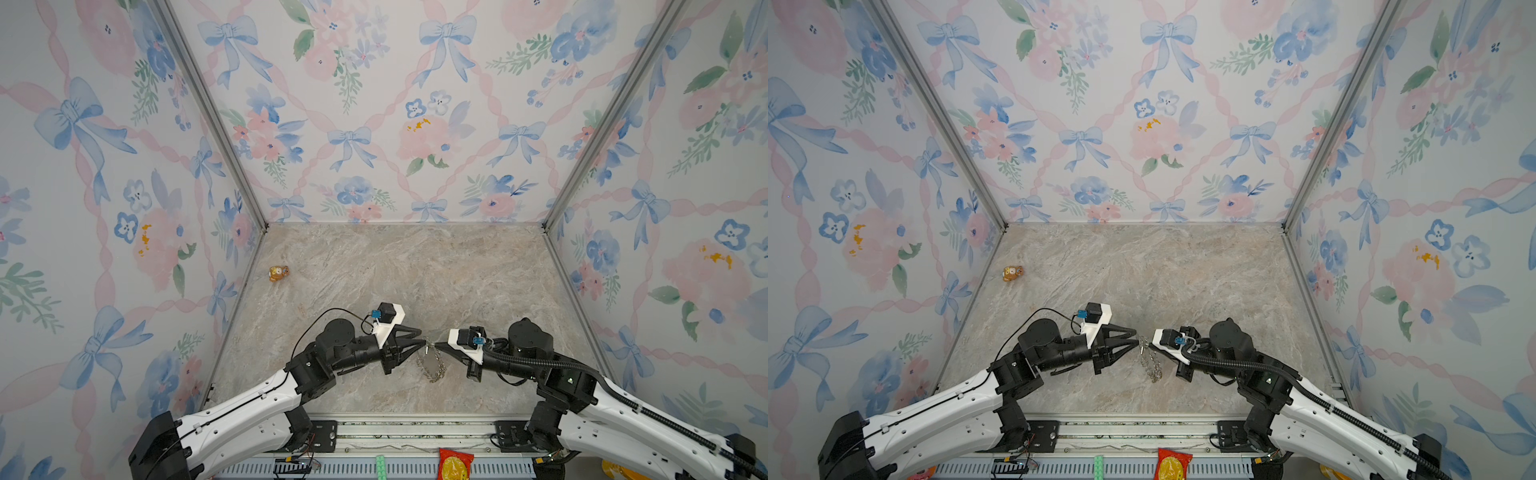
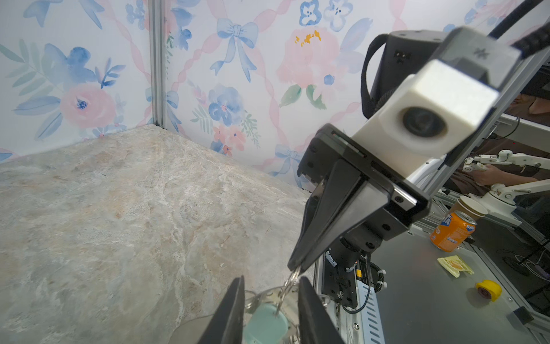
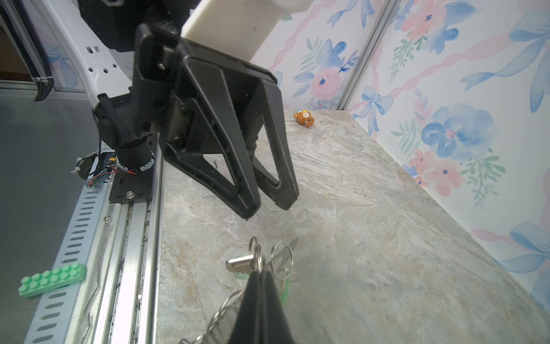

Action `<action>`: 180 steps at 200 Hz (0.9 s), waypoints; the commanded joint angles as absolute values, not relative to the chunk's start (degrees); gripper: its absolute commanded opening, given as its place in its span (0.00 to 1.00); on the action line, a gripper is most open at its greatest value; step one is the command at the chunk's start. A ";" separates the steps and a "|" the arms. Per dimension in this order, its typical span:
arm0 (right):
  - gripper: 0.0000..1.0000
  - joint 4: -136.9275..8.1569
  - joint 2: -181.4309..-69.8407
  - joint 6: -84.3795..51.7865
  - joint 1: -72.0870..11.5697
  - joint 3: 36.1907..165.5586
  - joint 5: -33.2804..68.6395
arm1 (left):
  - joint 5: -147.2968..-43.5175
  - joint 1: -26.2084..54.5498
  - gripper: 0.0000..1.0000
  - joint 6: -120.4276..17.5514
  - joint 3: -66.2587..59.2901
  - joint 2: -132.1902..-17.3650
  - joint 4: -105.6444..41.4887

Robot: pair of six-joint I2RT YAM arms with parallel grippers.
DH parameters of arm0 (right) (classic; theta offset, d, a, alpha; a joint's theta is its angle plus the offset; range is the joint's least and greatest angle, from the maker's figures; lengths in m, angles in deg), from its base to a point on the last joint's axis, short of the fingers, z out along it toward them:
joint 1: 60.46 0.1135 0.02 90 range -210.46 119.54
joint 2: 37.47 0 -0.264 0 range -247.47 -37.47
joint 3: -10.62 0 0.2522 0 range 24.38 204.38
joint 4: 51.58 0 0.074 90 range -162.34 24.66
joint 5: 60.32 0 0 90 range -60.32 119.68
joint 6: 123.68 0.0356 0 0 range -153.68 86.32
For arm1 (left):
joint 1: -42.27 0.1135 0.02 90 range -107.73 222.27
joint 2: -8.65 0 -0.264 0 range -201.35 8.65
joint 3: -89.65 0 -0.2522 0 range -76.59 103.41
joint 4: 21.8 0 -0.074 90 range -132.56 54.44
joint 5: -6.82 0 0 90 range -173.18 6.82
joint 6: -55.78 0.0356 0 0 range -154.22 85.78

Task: Attach keys to a key ring
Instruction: Insert the key into the keyring.

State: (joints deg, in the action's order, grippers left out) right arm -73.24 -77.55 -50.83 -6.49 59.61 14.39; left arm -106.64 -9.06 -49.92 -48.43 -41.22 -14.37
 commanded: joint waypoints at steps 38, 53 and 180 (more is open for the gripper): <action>0.00 -71.58 -76.67 -51.26 -7.02 60.79 12.39 | -112.16 -9.23 0.37 -46.04 -48.51 -43.28 -13.26; 0.00 -71.58 -76.67 -51.26 -7.10 60.82 12.36 | -112.42 -9.23 0.37 -45.91 -48.51 -43.85 -13.06; 0.00 -71.23 -76.49 -50.38 -7.37 60.76 15.12 | -113.15 -9.32 0.07 -47.60 -48.74 -45.23 -12.91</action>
